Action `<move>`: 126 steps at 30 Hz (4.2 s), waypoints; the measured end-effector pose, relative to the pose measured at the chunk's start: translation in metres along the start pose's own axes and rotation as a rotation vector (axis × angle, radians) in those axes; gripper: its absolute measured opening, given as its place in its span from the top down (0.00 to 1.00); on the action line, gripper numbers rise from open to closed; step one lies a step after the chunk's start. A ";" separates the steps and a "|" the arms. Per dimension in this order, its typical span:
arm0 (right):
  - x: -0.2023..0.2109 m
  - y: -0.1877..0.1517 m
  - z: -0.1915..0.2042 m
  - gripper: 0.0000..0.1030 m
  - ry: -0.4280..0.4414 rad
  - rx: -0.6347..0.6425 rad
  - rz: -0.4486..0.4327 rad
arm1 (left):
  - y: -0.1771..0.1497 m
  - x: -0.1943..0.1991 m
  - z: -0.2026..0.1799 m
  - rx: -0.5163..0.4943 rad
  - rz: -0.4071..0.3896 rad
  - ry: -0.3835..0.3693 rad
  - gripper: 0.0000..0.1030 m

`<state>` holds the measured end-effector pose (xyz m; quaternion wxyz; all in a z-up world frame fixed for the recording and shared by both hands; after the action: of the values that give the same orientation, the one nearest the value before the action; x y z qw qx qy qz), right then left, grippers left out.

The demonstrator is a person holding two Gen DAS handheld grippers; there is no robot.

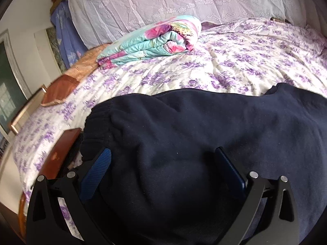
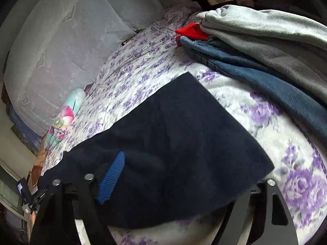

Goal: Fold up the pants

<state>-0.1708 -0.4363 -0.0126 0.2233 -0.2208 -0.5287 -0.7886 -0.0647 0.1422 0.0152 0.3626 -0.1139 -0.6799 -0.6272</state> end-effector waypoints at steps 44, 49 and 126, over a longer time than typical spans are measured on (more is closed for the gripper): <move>-0.099 -0.037 0.317 0.36 0.050 0.902 0.177 | 0.006 0.008 0.051 0.255 0.015 -0.362 0.05; -0.057 -0.002 0.327 0.23 0.100 0.837 0.014 | -0.002 0.022 0.068 0.323 0.029 -0.432 0.05; -0.046 -0.028 0.222 0.03 -0.041 0.839 0.083 | -0.023 0.015 0.022 0.228 0.098 -0.174 0.05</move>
<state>-0.1254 -0.2140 0.0165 0.3150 -0.1476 -0.7988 -0.4908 -0.0976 0.1540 0.0079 0.3429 -0.1588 -0.7691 -0.5155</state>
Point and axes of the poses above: each gripper's, at about its wrist camera, not at the fingertips, and x roughly against the way its jaws point, z to its left, y to its top, the point moved 2 cm from there along -x, roughly the way its jaws point, and after that the axes turned 14 degrees about x, right-handed, at the moved point
